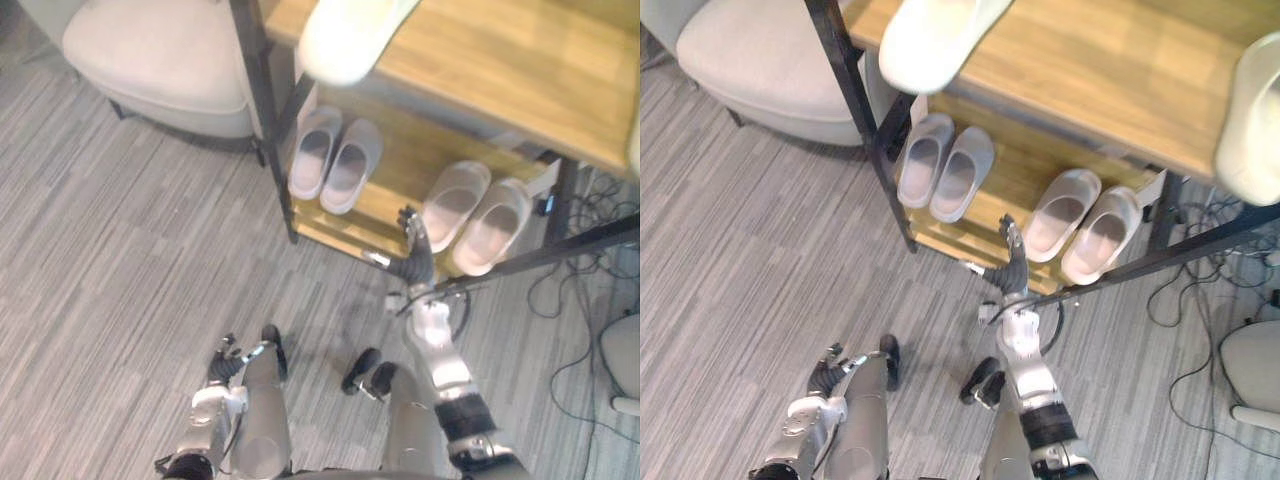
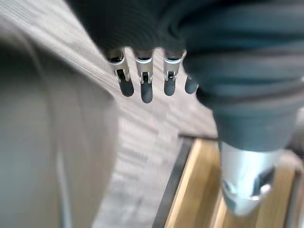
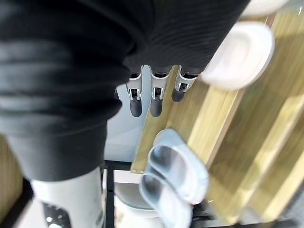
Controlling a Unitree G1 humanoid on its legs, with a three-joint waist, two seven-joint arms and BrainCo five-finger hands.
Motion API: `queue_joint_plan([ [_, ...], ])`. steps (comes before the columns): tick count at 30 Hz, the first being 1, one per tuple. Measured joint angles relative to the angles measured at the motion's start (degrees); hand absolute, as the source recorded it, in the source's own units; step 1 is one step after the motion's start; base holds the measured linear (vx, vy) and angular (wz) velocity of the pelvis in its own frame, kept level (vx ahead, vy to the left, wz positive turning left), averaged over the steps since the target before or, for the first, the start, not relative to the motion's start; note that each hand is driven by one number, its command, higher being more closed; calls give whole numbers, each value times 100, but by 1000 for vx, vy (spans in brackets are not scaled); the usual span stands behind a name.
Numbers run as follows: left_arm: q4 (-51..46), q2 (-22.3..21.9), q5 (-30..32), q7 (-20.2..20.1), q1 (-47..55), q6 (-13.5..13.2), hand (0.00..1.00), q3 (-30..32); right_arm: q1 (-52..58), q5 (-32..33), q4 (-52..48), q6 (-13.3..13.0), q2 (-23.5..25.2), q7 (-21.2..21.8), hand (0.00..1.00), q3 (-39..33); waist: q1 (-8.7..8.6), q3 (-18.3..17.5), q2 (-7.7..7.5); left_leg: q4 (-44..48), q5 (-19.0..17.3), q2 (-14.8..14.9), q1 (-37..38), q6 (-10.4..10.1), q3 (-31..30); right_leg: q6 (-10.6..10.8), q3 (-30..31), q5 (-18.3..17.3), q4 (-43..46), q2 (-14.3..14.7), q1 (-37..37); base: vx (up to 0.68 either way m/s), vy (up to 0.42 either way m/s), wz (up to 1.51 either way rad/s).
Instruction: Organize the slippers on the shoe rack
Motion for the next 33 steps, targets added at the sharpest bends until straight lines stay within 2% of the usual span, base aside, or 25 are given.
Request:
queue_joint_plan([
  [2,159,29,81,-16,4,22,0,-125,200,-81,351,26,-58,76,0,-139,-58,-90,-42,-330,116,-27,341,16,123,10,78,182,-353,89,250,134,58,-20],
  [8,271,-256,342,-28,321,126,0,-234,917,-210,1875,127,-203,266,0,-754,-237,-583,234,-1347,361,-215,1294,41,345,249,78,740,-1722,399,1186,180,65,-10],
  [13,82,-346,529,-26,516,132,0,-379,1161,-182,3249,210,-210,392,0,-1234,-258,-878,401,-2149,595,-335,1976,32,458,348,41,1112,-2635,615,1850,116,-3,-4],
  [16,-495,-314,587,-23,597,126,0,-614,1248,-117,3729,244,-210,416,0,-1468,-260,-920,465,-2388,697,-386,2160,28,391,378,-64,1199,-2895,668,2094,36,-25,14],
  [20,-1480,-303,614,-55,733,113,0,-1106,1324,53,3901,247,-196,458,0,-1629,-259,-1009,532,-2610,806,-441,2306,45,271,390,-188,1276,-3097,700,2295,2,-11,17],
  [24,-3066,-286,397,-308,977,60,0,-1795,1316,93,4116,242,-204,502,0,-1735,-233,-1090,558,-2842,938,-486,2437,65,126,386,-322,1332,-3283,741,2486,-25,-4,16],
  [27,-3887,-284,272,-466,999,-36,0,-2299,1350,90,4160,242,-202,523,0,-1802,-225,-1175,585,-2955,969,-514,2583,73,67,385,-358,1339,-3370,760,2598,-23,0,10],
  [33,-5048,-283,45,-648,493,-129,0,-3086,1354,78,4194,242,-213,573,0,-1773,-214,-1304,661,-3100,990,-542,2776,83,-41,380,-401,1300,-3401,771,2775,3,3,6],
])
